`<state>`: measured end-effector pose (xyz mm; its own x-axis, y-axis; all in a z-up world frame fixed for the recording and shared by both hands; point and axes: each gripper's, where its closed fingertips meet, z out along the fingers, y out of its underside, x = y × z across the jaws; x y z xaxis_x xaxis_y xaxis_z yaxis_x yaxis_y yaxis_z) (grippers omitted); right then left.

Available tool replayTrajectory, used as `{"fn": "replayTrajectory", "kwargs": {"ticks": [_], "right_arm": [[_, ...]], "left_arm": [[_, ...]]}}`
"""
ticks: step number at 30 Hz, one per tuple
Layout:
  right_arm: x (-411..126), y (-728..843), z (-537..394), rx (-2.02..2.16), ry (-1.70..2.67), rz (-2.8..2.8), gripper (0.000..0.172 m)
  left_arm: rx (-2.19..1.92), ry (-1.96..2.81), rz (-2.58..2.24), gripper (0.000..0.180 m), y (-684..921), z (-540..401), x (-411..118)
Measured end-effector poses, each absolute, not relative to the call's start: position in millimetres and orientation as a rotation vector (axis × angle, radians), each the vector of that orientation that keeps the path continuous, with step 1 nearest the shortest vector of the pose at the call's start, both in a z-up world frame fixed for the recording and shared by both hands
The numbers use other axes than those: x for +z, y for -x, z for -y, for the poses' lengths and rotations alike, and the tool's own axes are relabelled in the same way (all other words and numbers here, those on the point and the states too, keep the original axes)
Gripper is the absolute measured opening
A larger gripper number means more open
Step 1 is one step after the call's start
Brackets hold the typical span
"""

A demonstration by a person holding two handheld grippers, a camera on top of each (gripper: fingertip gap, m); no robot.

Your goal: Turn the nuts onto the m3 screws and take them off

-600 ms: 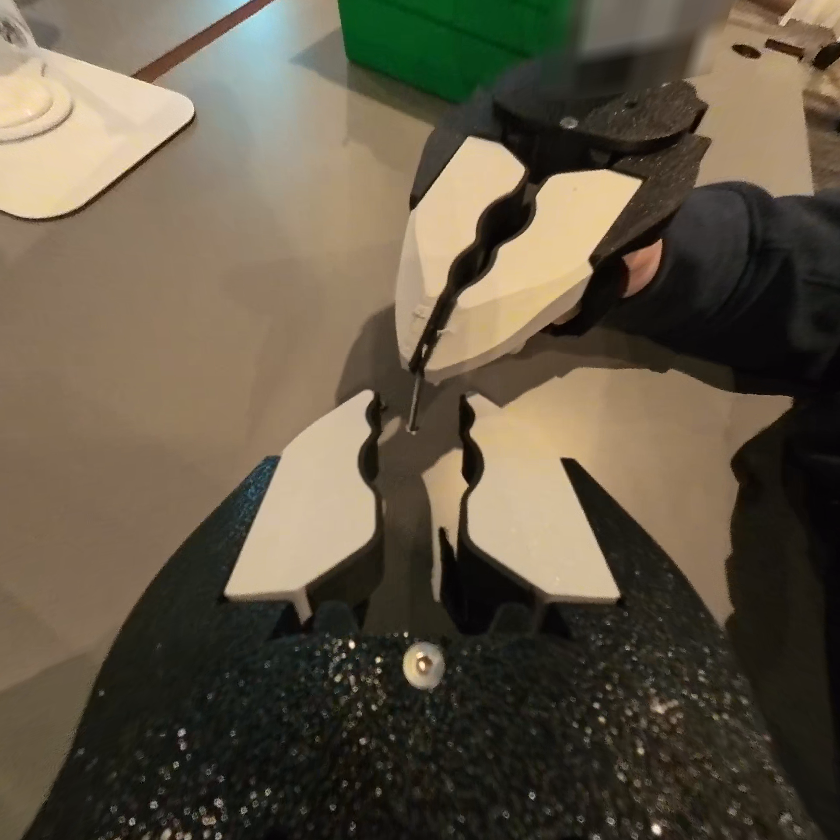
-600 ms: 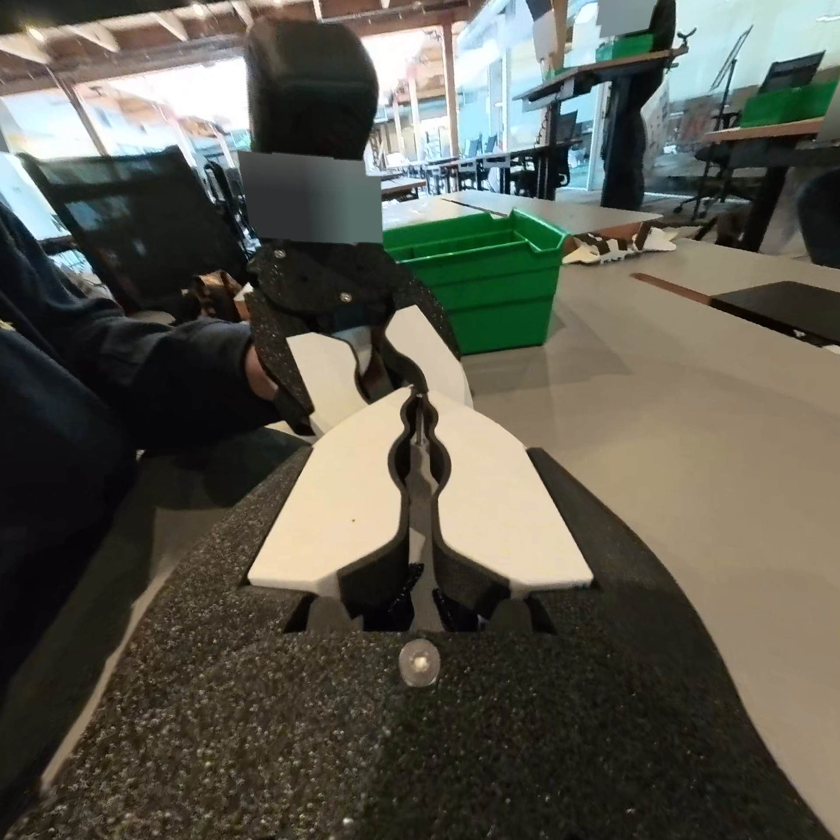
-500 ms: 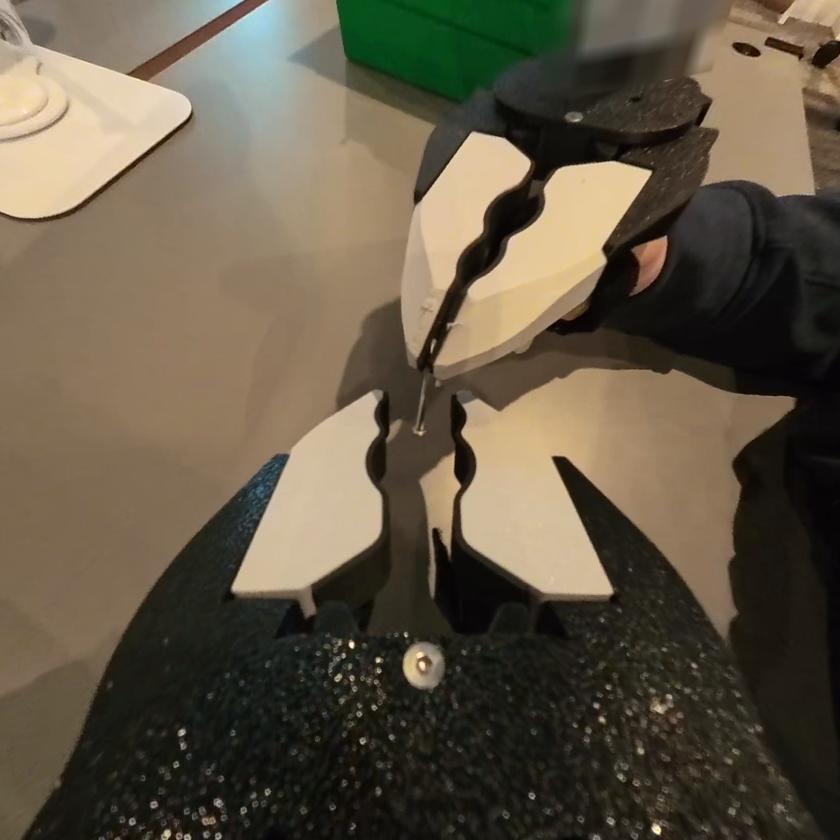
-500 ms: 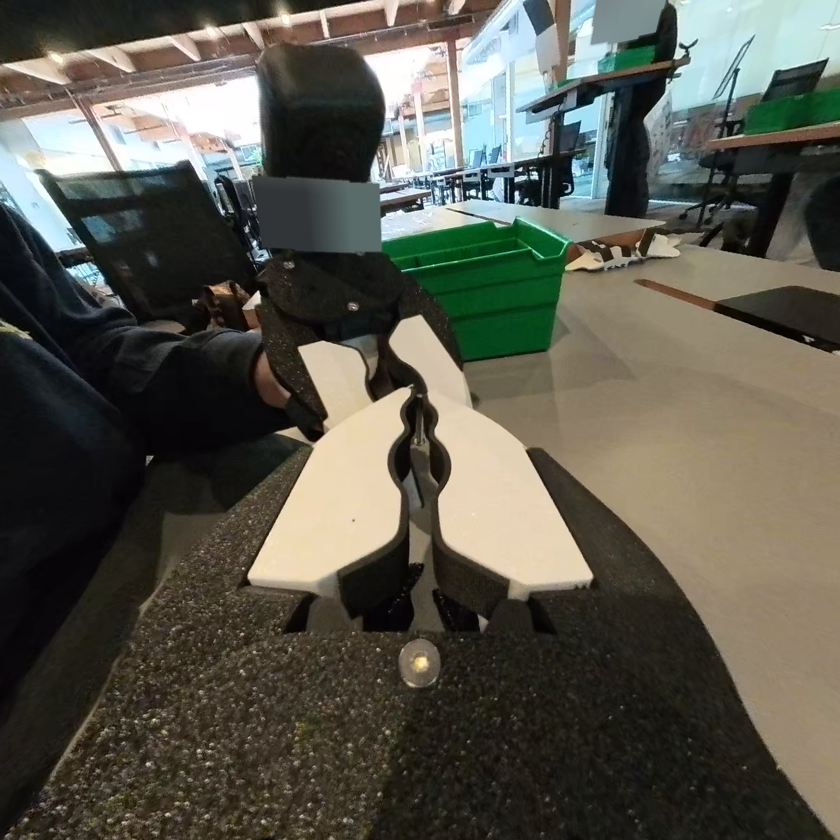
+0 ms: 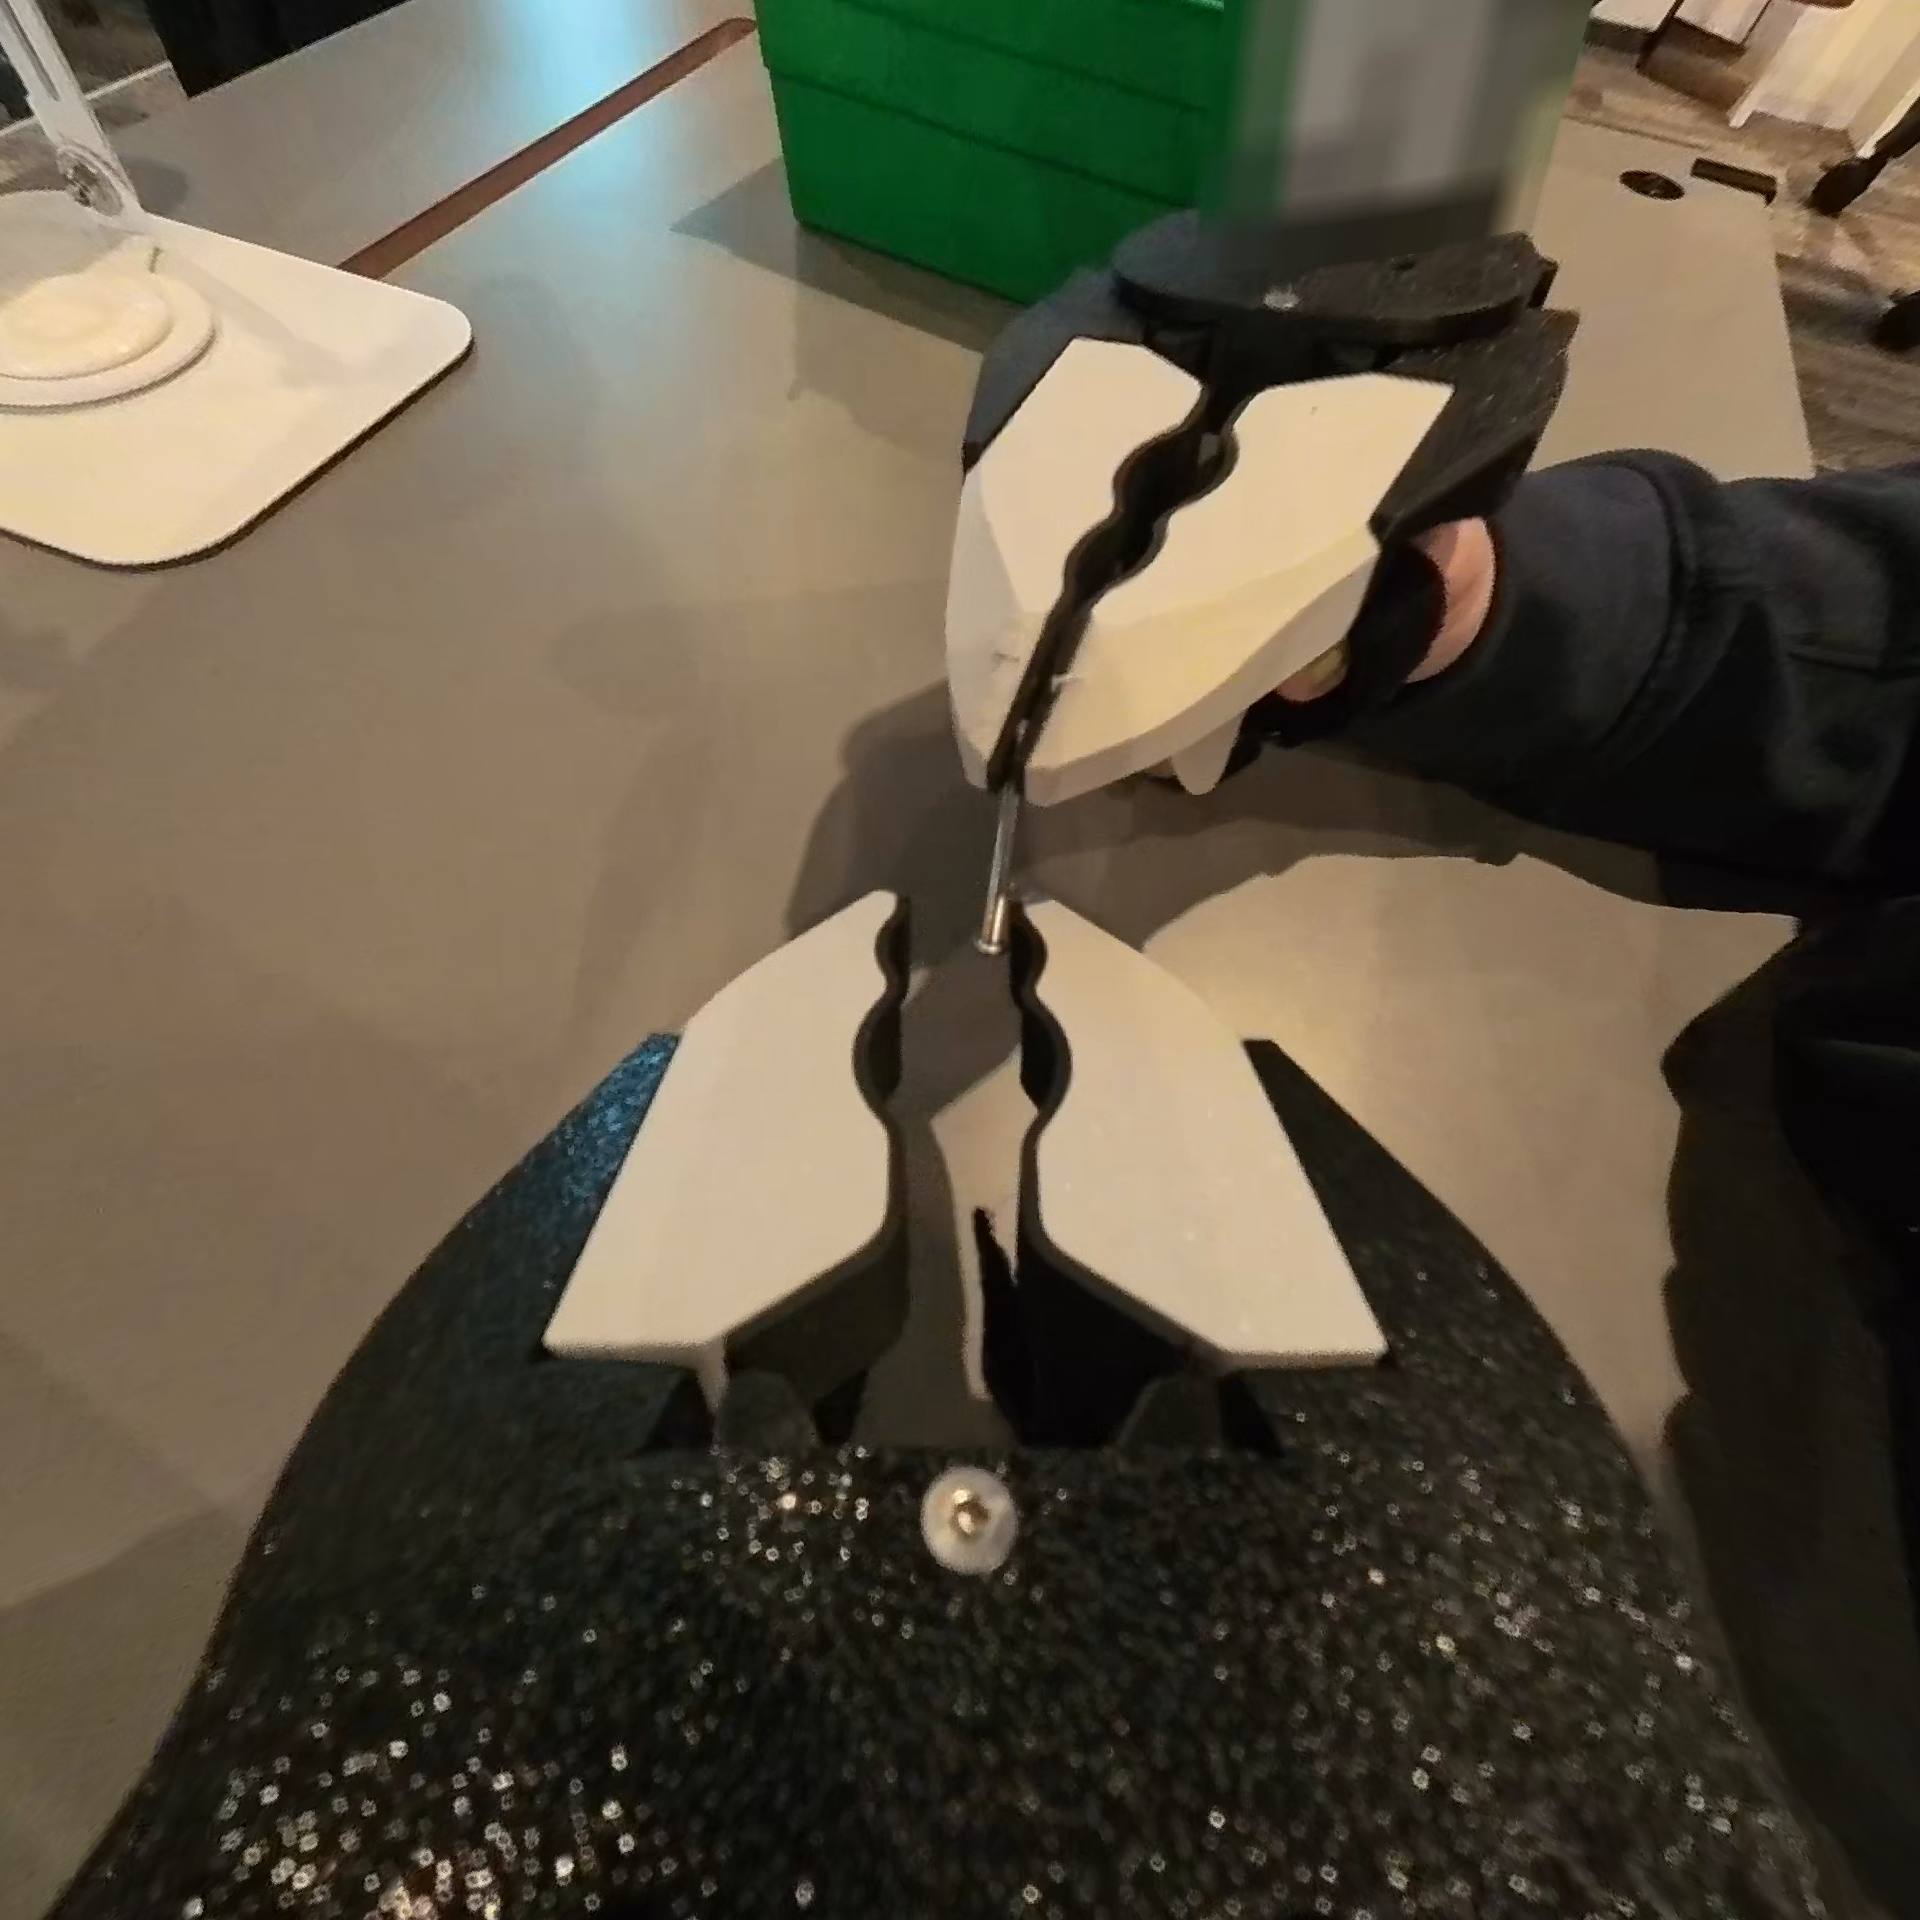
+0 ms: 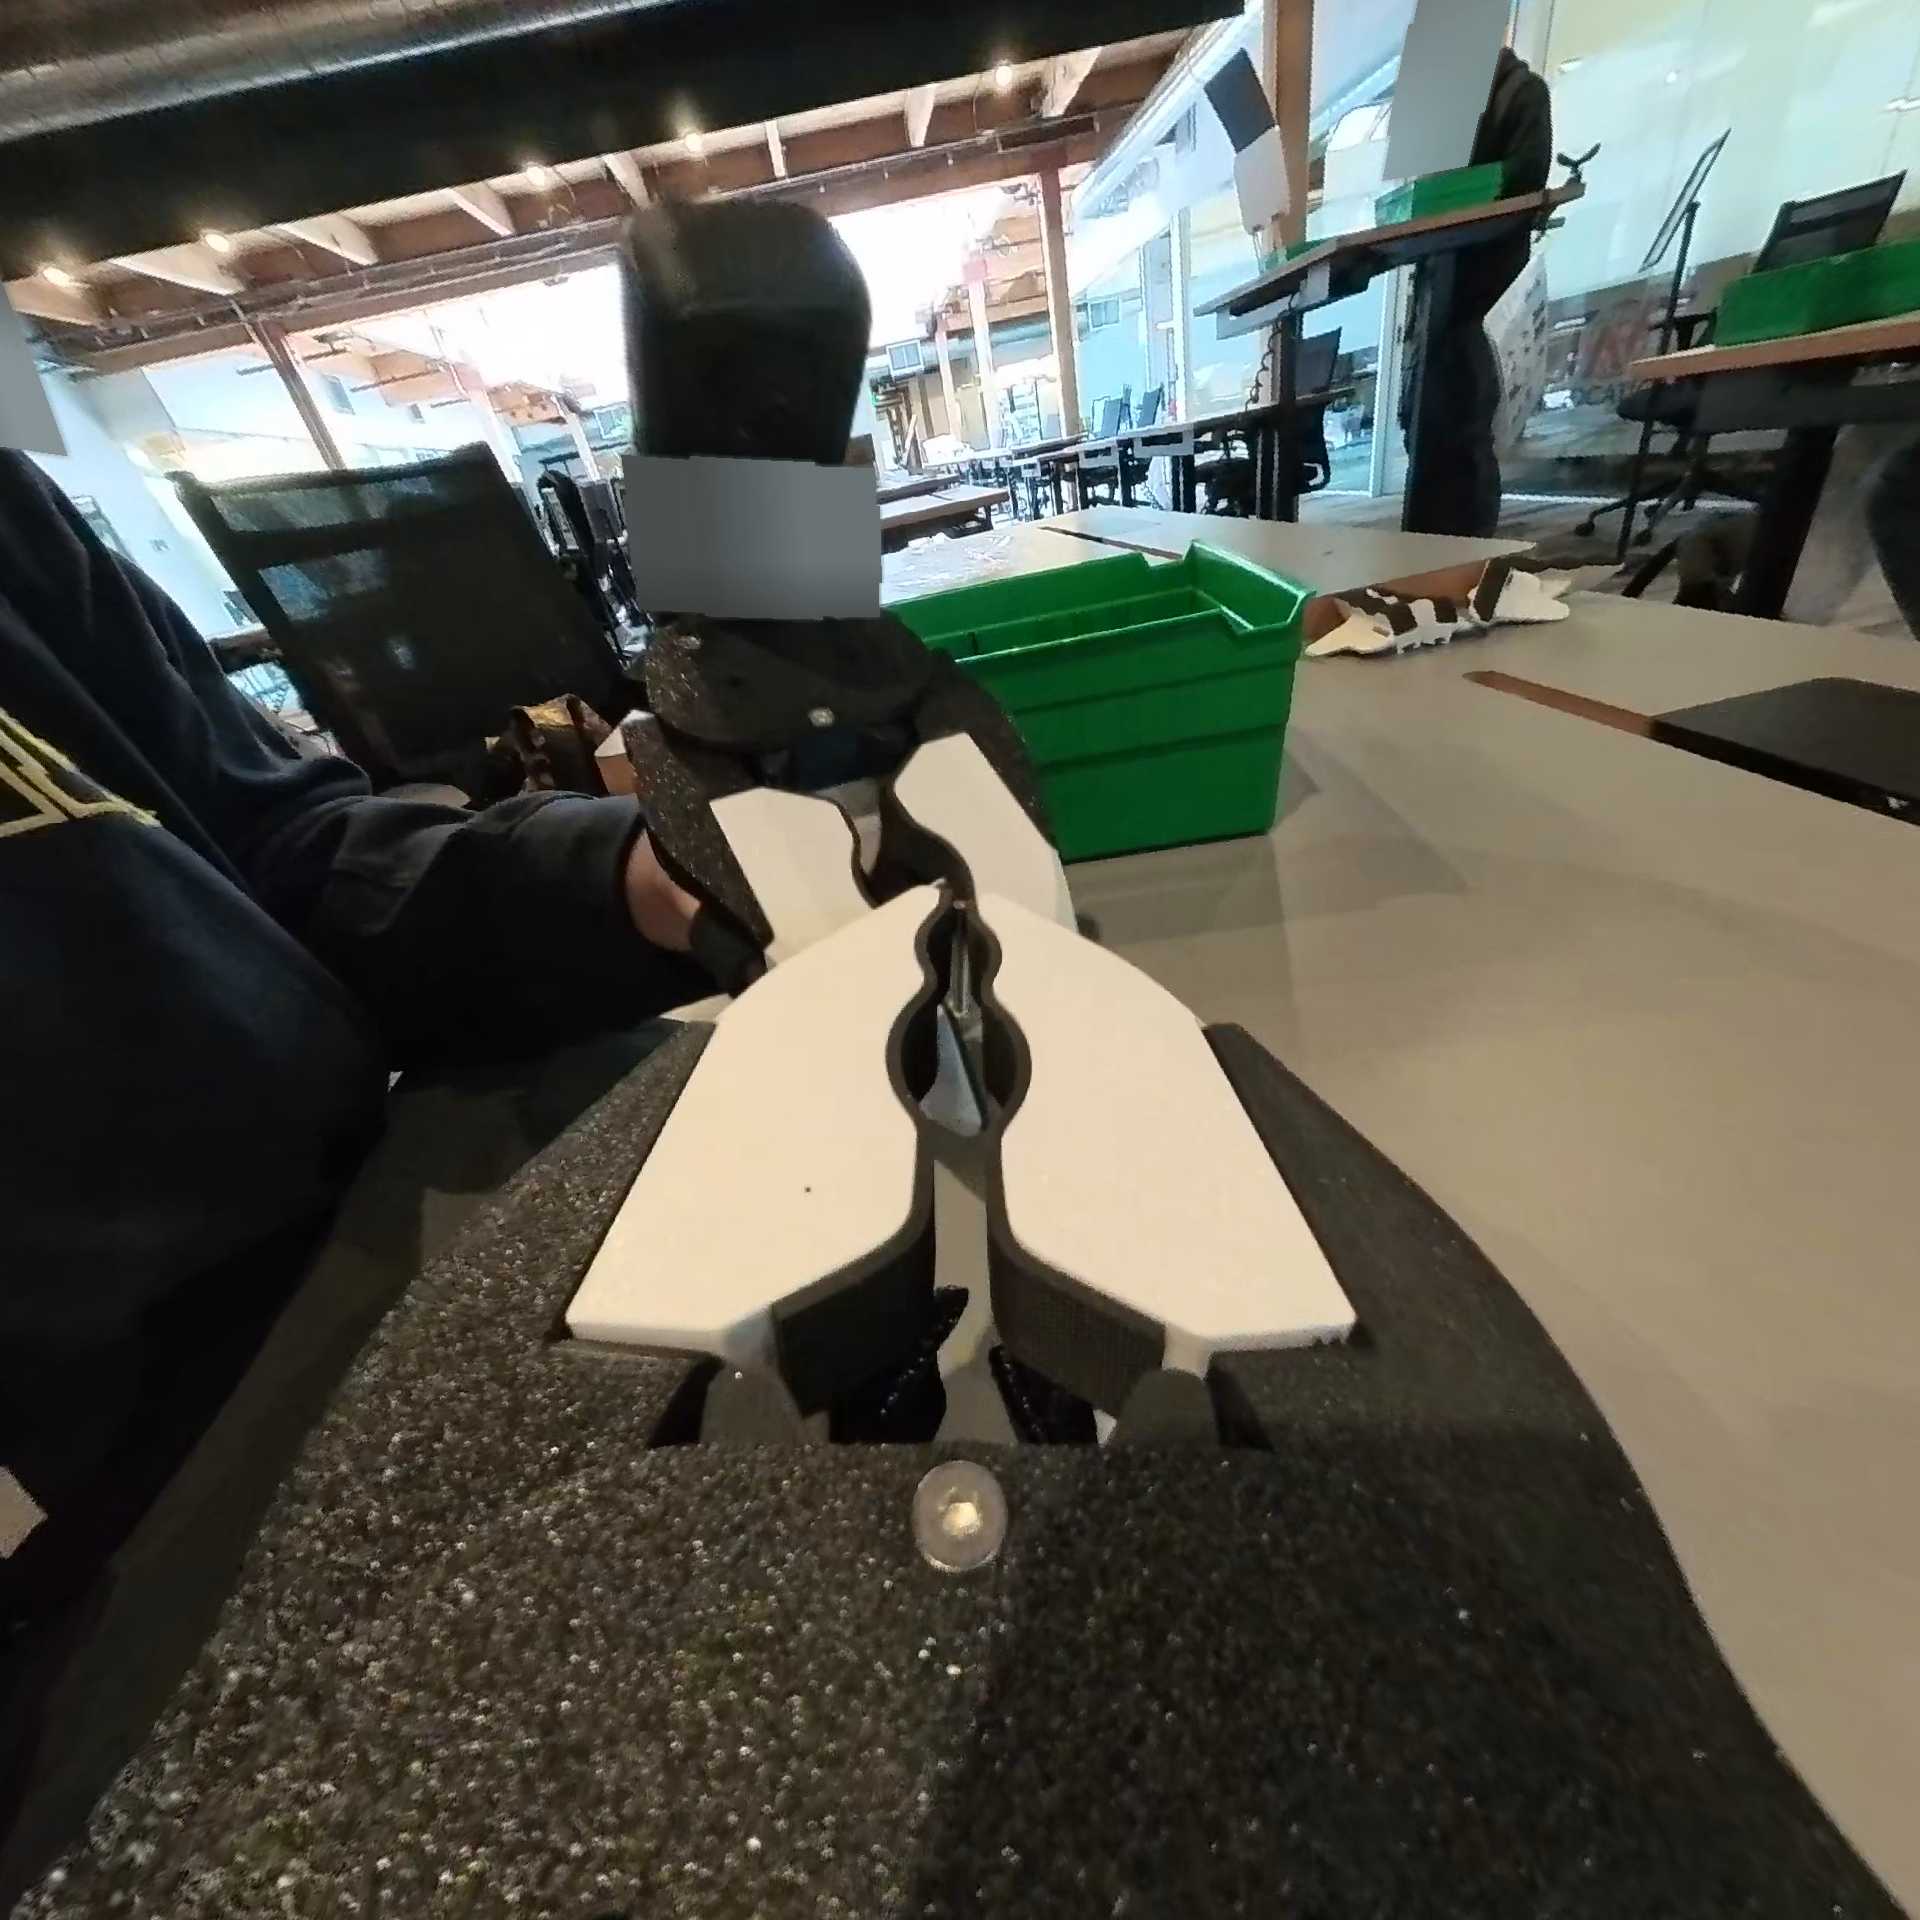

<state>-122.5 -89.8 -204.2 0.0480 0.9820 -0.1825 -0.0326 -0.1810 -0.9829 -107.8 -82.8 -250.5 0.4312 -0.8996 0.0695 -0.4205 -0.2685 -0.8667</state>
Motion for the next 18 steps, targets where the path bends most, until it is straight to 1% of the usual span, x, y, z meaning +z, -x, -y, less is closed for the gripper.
{"fn": "replayTrajectory", "kwargs": {"ticks": [2, 6, 18], "right_arm": [[-203.7, 122.3, 89.9, 1.318, 1.342, 1.057, 0.002], [-203.0, 121.4, 89.4, 1.326, 1.340, 1.049, 0.002], [-206.5, 119.2, 88.4, 1.322, 1.356, 1.066, 0.002]], "left_arm": [[-0.739, 1.862, -1.130, 0.017, 106.3, 83.5, -250.8], [-0.734, 1.834, -1.148, 0.003, 104.4, 85.7, -249.0], [-0.694, 1.815, -1.165, 0.003, 105.8, 84.5, -250.6]]}}
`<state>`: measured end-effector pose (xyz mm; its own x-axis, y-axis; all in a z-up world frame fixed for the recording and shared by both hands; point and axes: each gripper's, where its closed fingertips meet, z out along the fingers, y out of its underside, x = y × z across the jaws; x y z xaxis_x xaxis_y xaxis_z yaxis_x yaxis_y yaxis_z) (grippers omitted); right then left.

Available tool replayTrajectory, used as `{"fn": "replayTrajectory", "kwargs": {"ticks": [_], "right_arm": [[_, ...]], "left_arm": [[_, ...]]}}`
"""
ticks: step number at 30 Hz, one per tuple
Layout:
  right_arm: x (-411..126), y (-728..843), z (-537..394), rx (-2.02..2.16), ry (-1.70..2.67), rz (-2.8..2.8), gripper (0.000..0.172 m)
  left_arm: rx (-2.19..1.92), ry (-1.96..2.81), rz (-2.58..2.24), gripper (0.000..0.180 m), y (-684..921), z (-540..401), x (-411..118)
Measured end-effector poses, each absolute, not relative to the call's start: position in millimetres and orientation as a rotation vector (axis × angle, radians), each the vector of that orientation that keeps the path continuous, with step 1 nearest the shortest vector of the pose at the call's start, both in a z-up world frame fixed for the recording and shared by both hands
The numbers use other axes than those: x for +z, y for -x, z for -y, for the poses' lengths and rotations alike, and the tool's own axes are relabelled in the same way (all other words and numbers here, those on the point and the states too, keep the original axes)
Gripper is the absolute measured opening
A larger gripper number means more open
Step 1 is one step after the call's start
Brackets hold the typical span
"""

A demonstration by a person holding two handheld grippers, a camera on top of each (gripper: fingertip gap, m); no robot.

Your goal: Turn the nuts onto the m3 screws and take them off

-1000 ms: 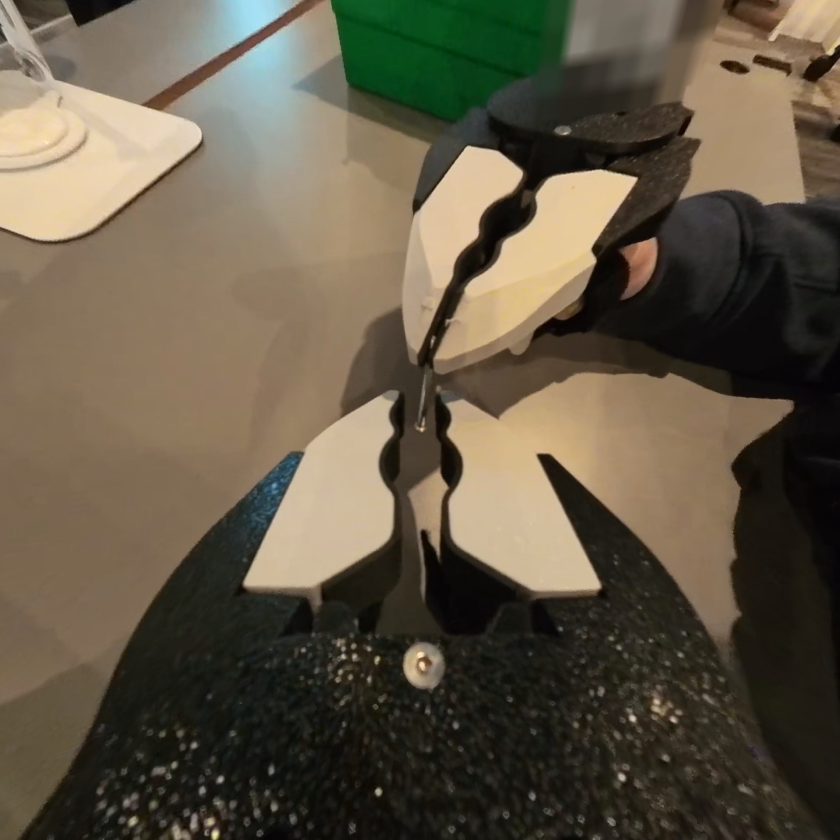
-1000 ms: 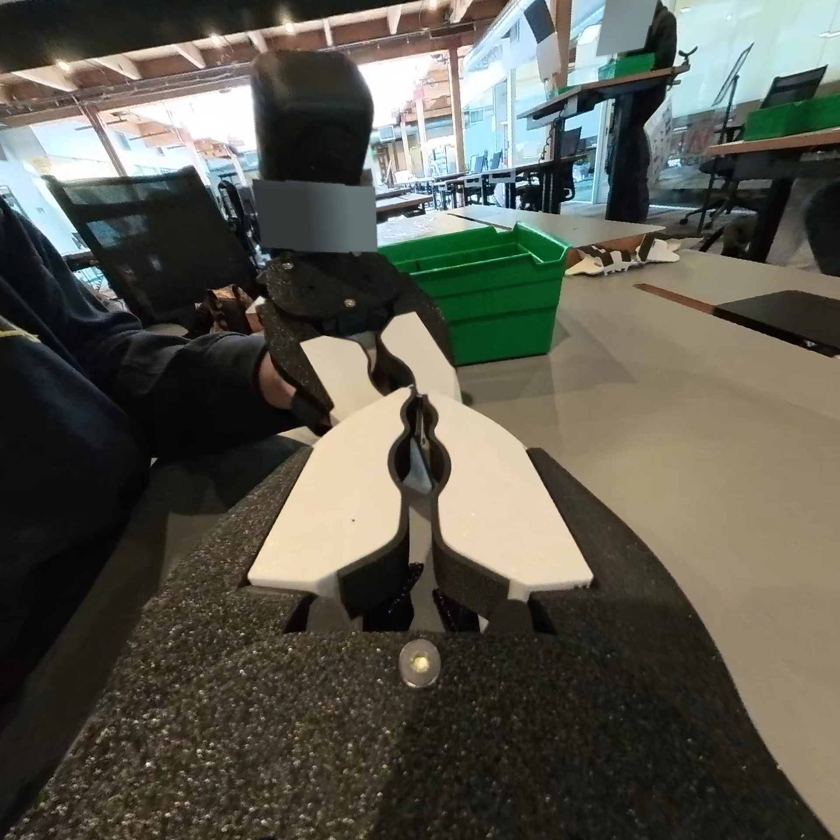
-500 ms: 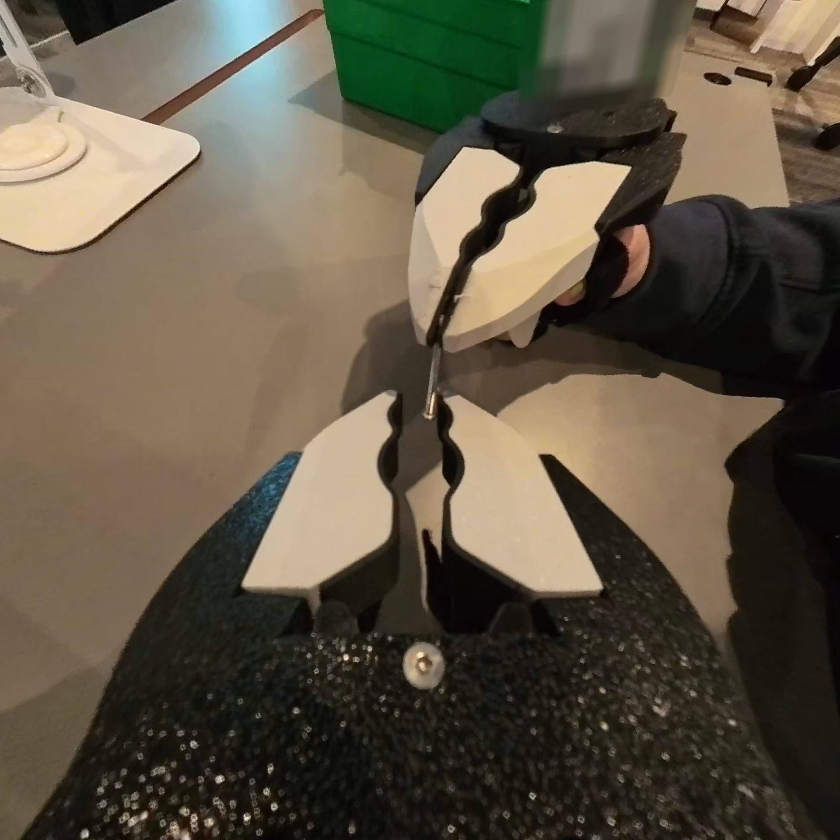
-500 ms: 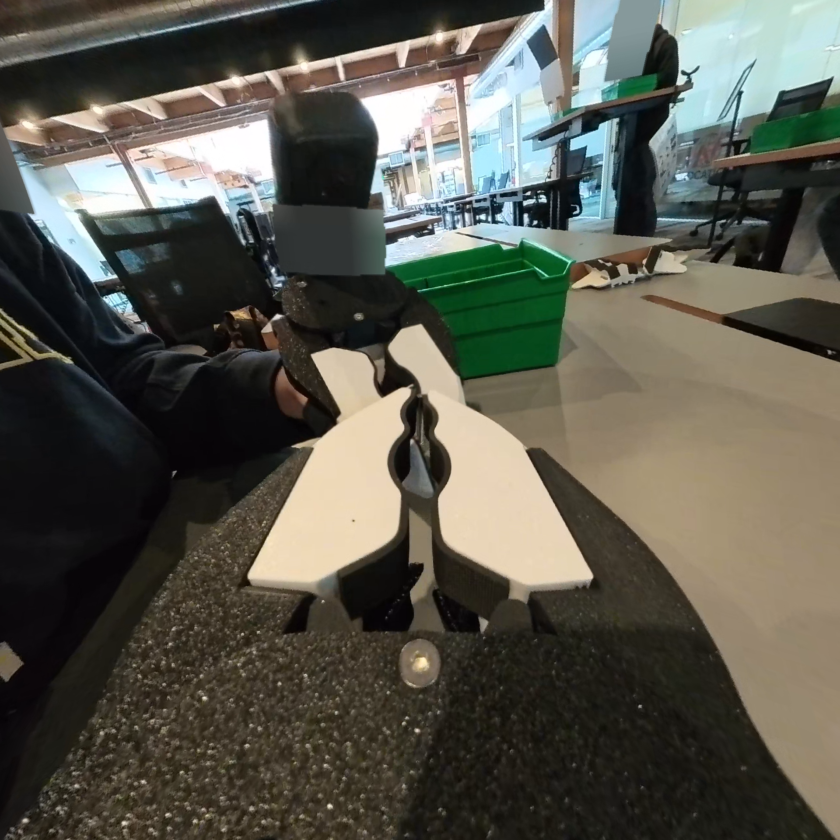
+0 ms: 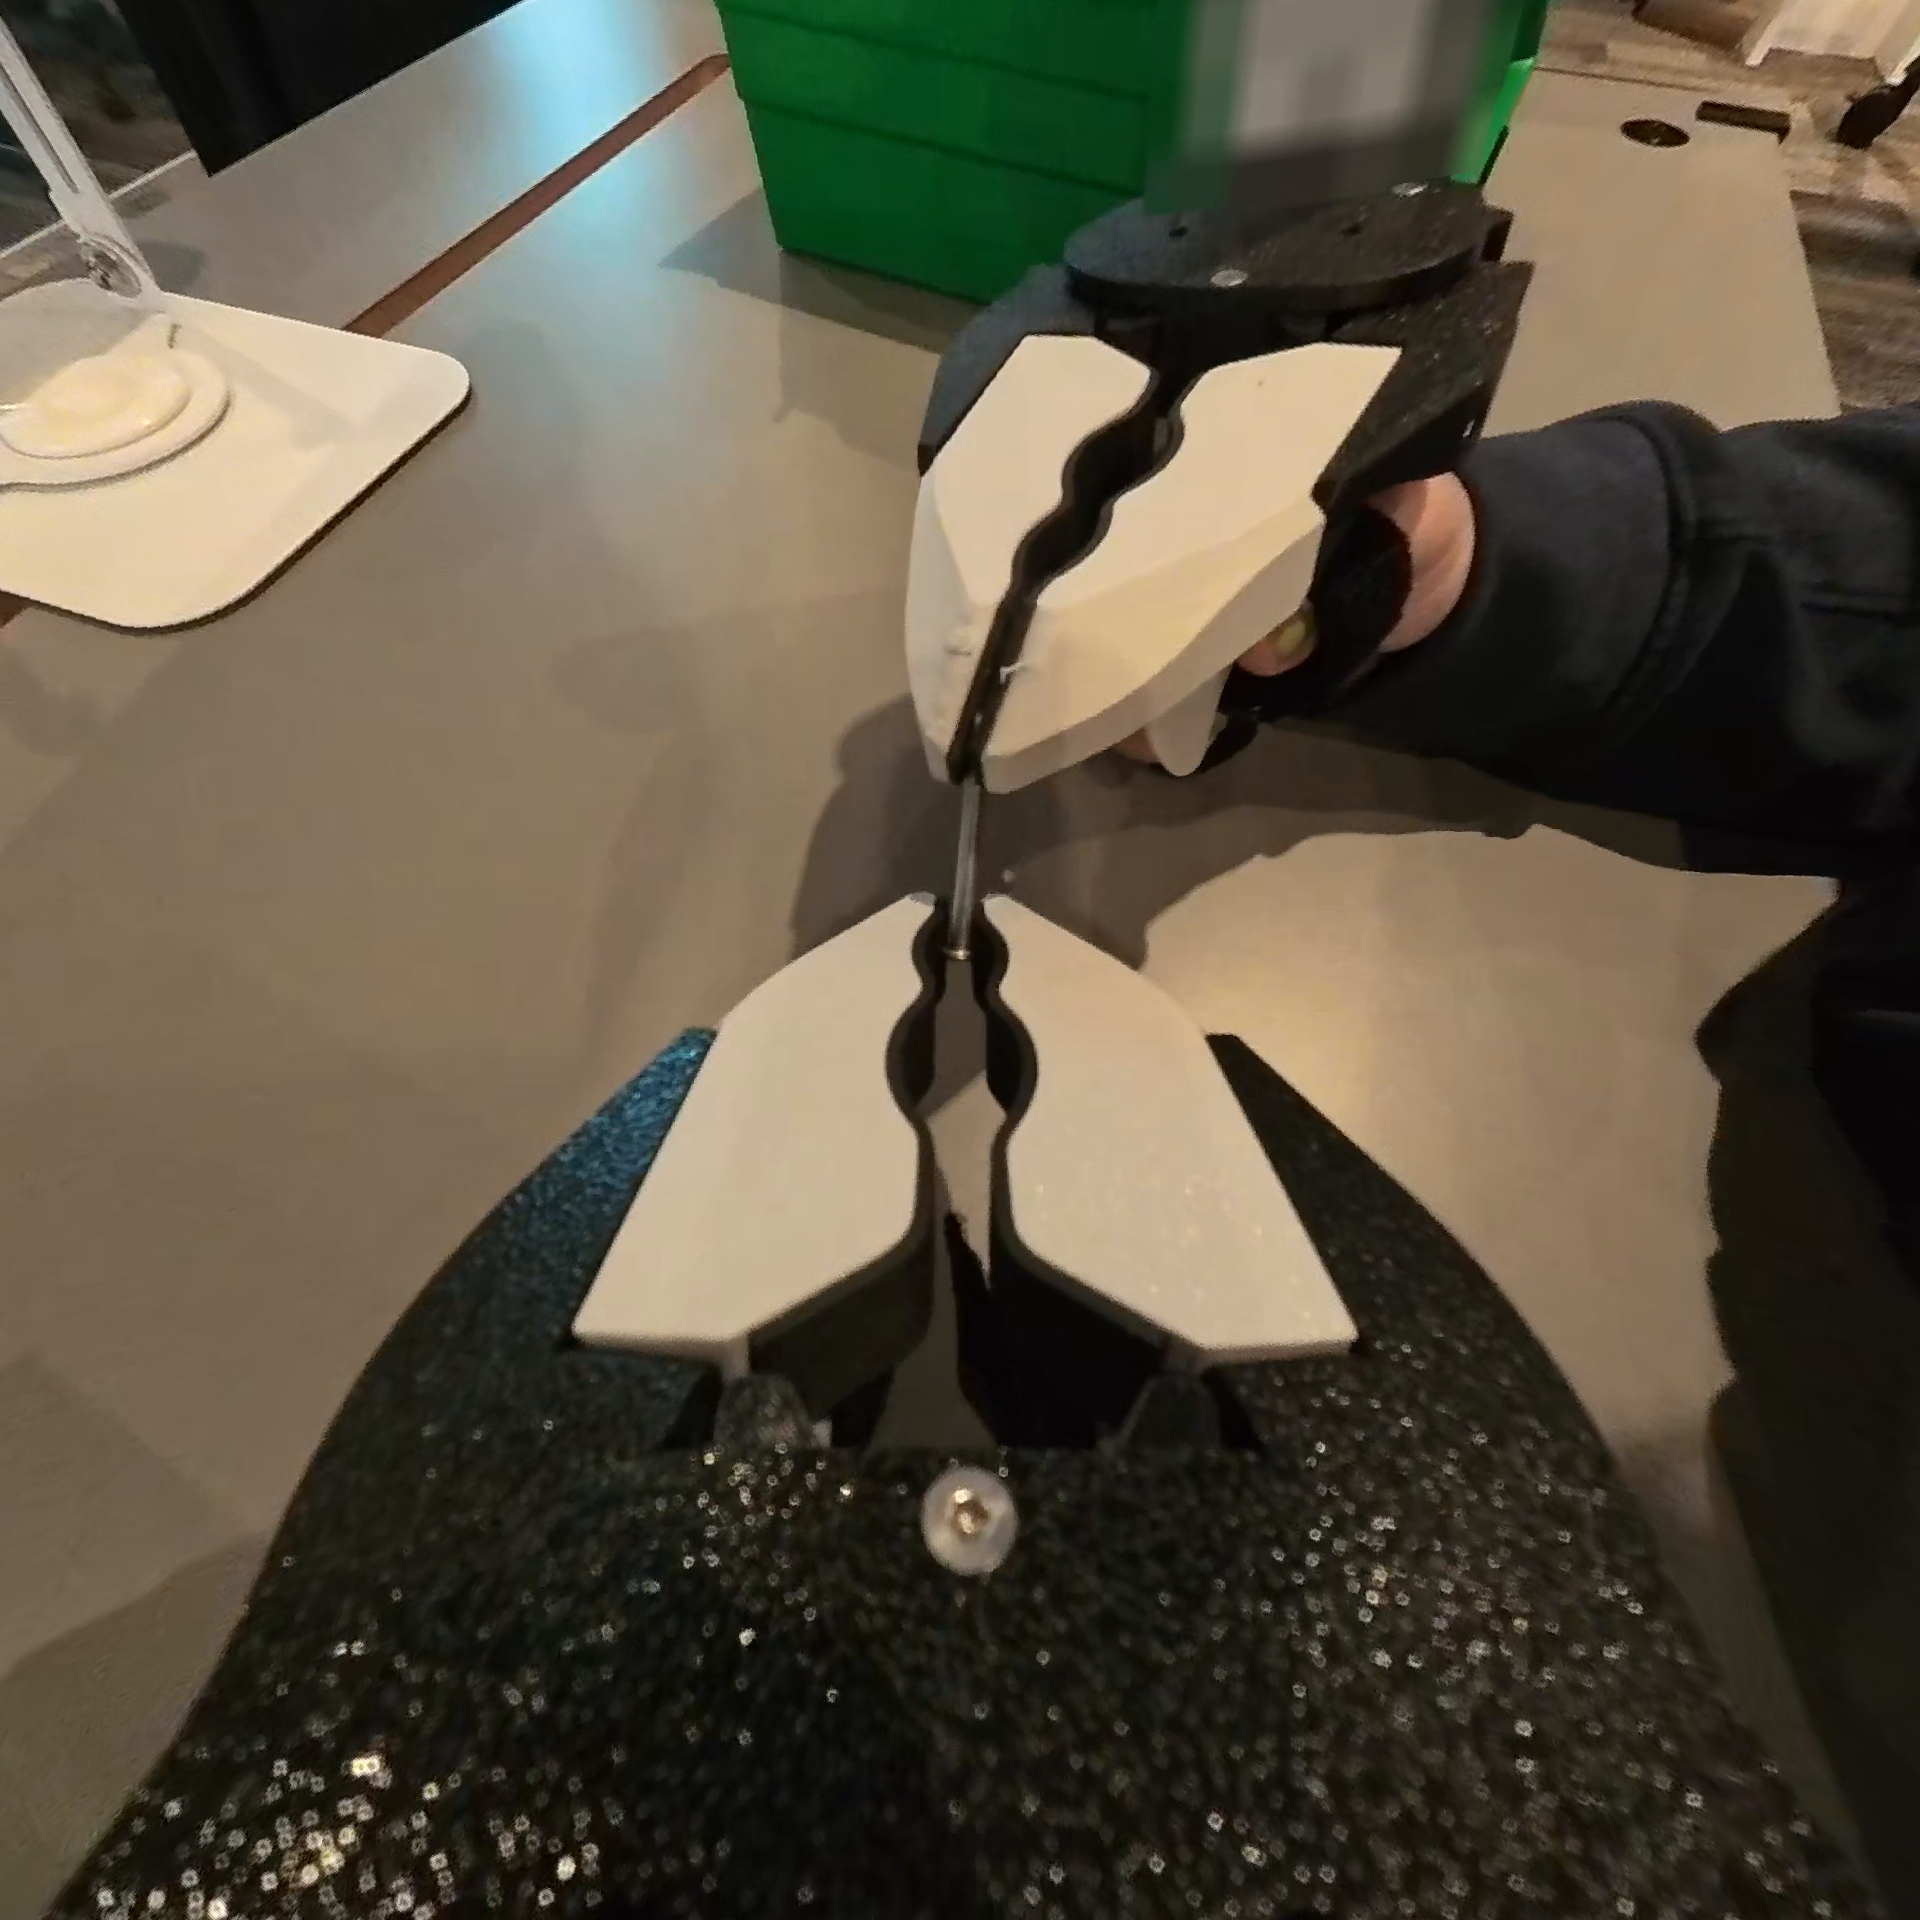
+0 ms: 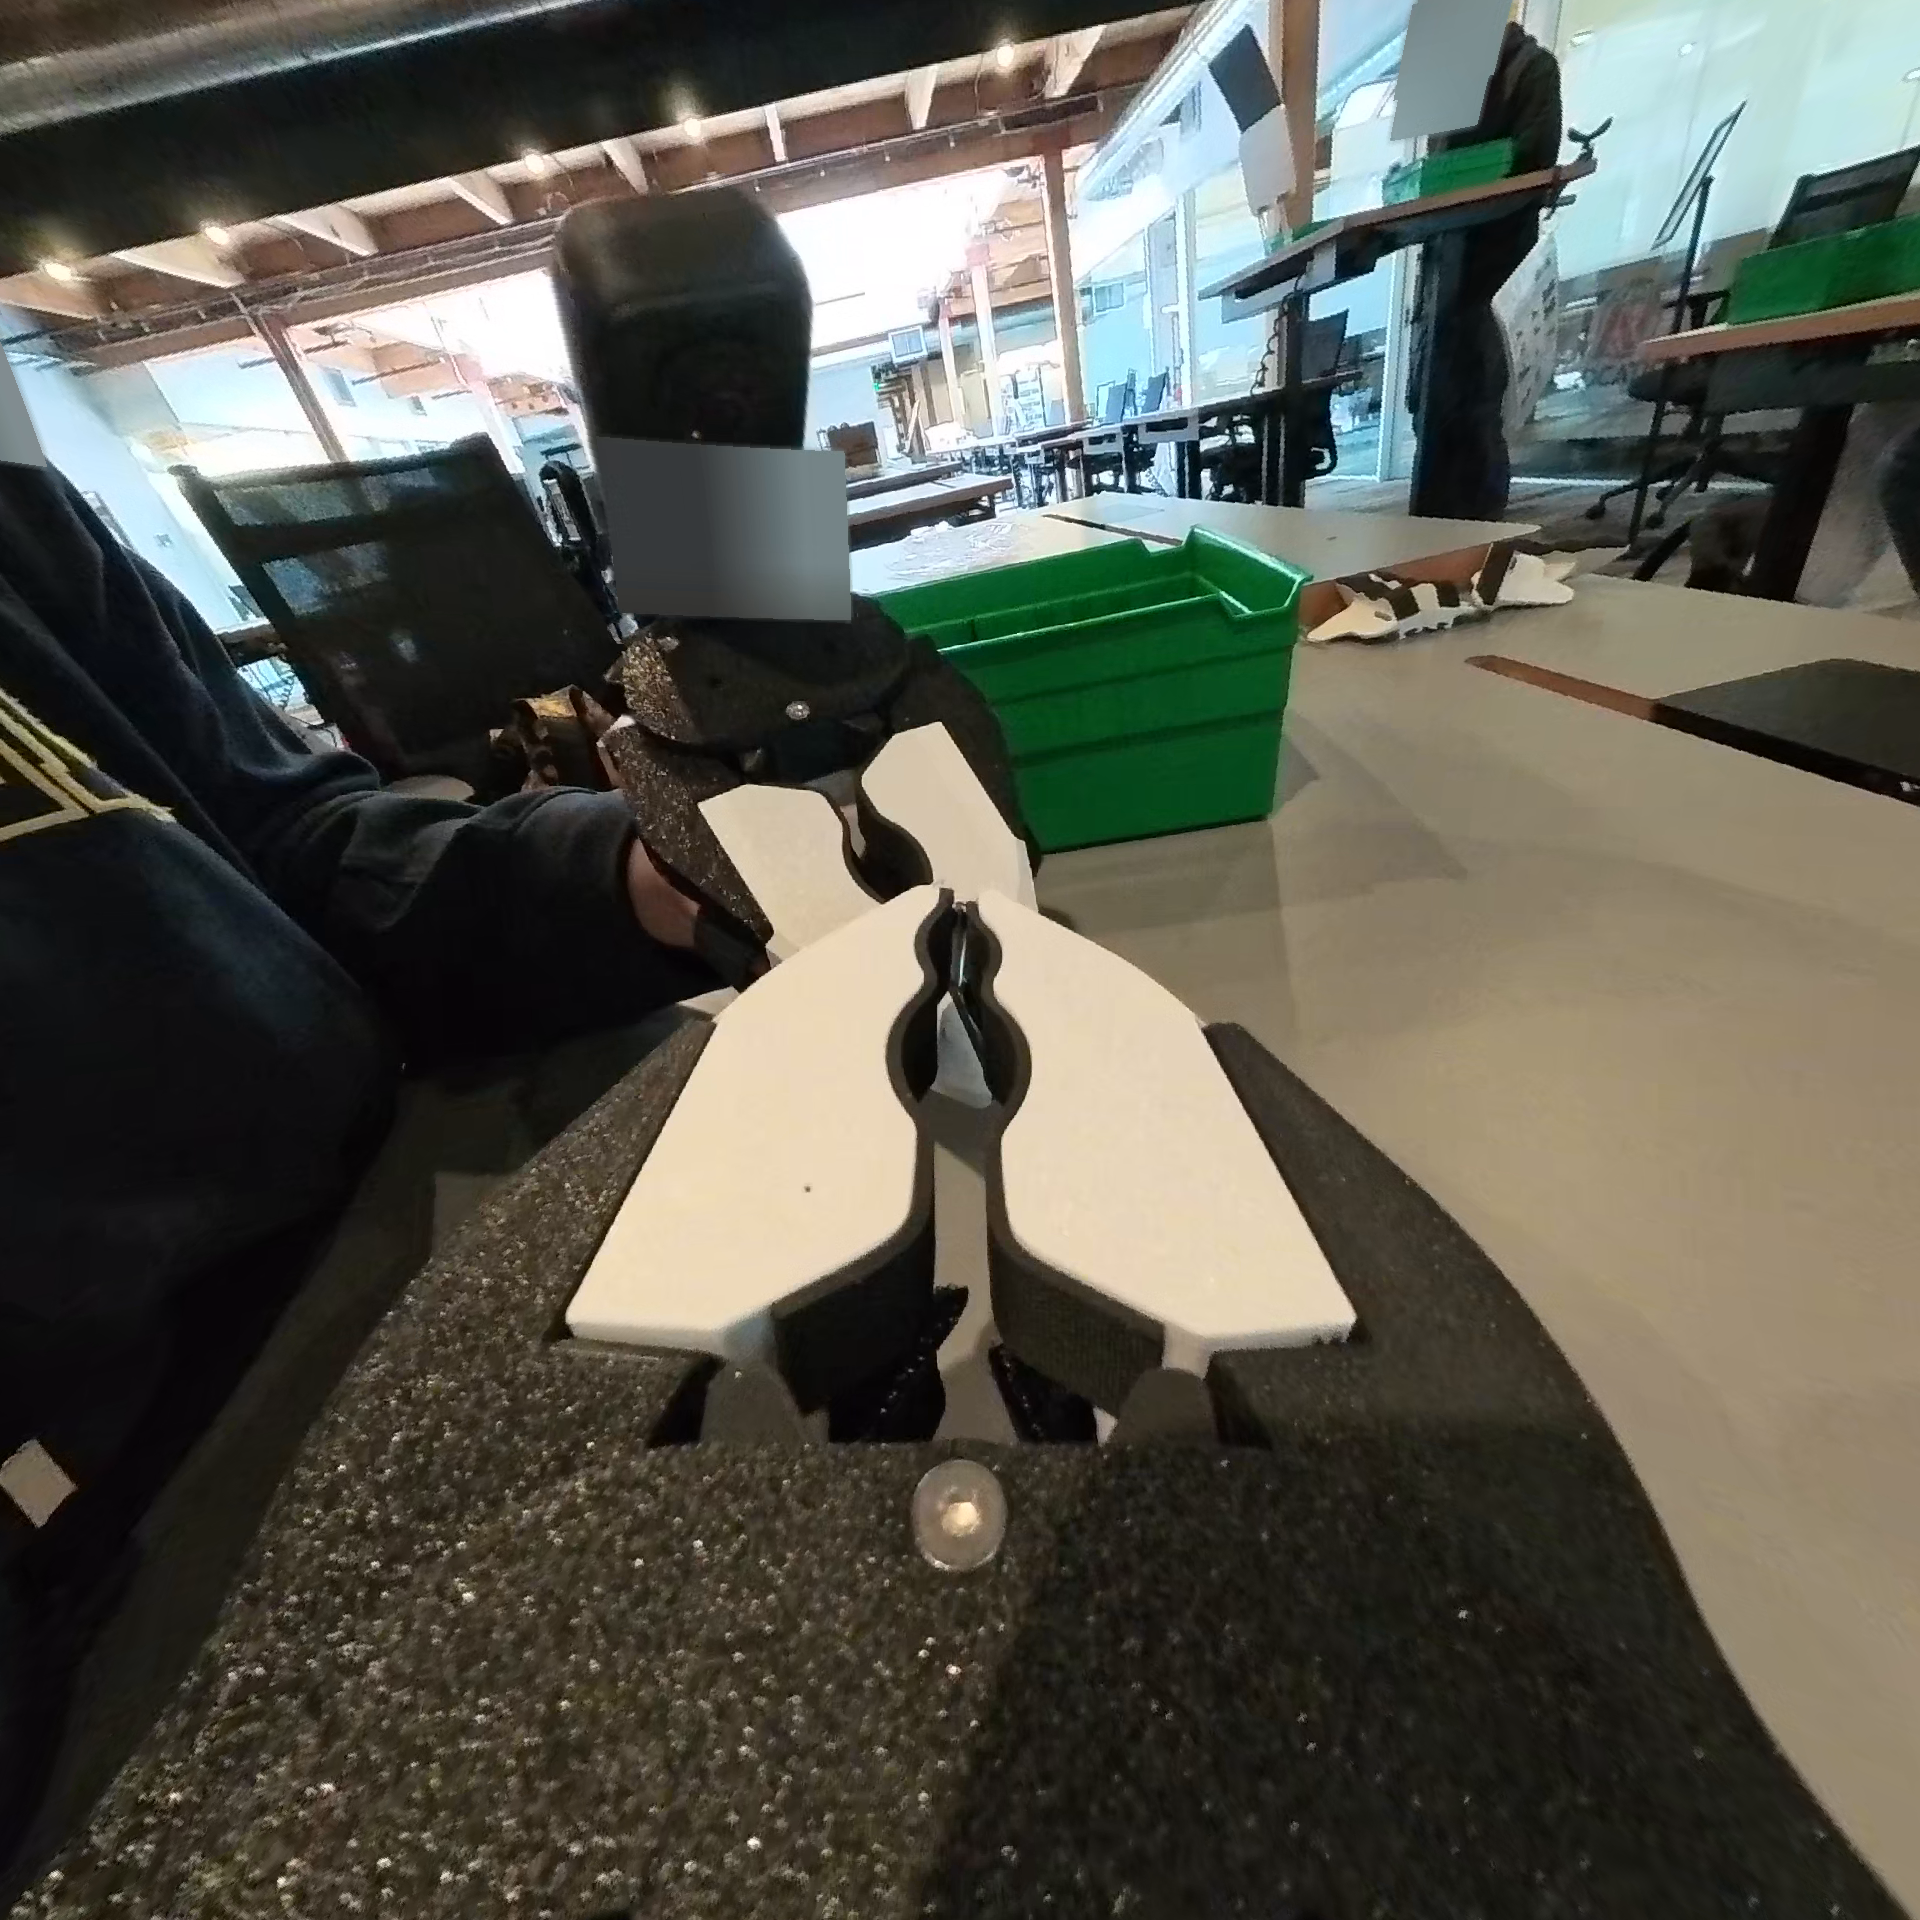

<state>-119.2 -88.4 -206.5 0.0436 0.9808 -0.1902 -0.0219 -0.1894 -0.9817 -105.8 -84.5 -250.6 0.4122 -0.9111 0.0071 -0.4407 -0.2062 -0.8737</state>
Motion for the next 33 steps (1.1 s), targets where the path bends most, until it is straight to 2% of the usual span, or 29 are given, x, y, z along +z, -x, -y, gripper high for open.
{"fn": "replayTrajectory", "kwargs": {"ticks": [8, 10, 13, 21, 30, 33], "right_arm": [[-209, 116, 82, 1.268, 1.368, 1.050, 0.004], [-211, 110, 74, 1.155, 1.385, 1.048, 0.013], [-233, 98, 63, 0.941, 1.547, 1.159, 0.018], [-297, 99, 61, 0.672, 1.880, 1.355, 0.018], [-310, 106, 60, 0.509, 1.961, 1.363, 0.019], [-310, 107, 62, 0.480, 1.971, 1.364, 0.014]], "left_arm": [[-0.604, 1.798, -1.145, 0.002, 109, 77, -251], [-0.581, 1.804, -1.096, 0.001, 114, 70, -251], [-0.577, 1.797, -0.991, 0.001, 123, 54, -251], [-0.657, 1.673, -0.855, 0.001, 118, 20, -240], [-0.667, 1.598, -0.897, 0.001, 111, 19, -237], [-0.679, 1.596, -0.896, 0.001, 114, 27, -237]]}}
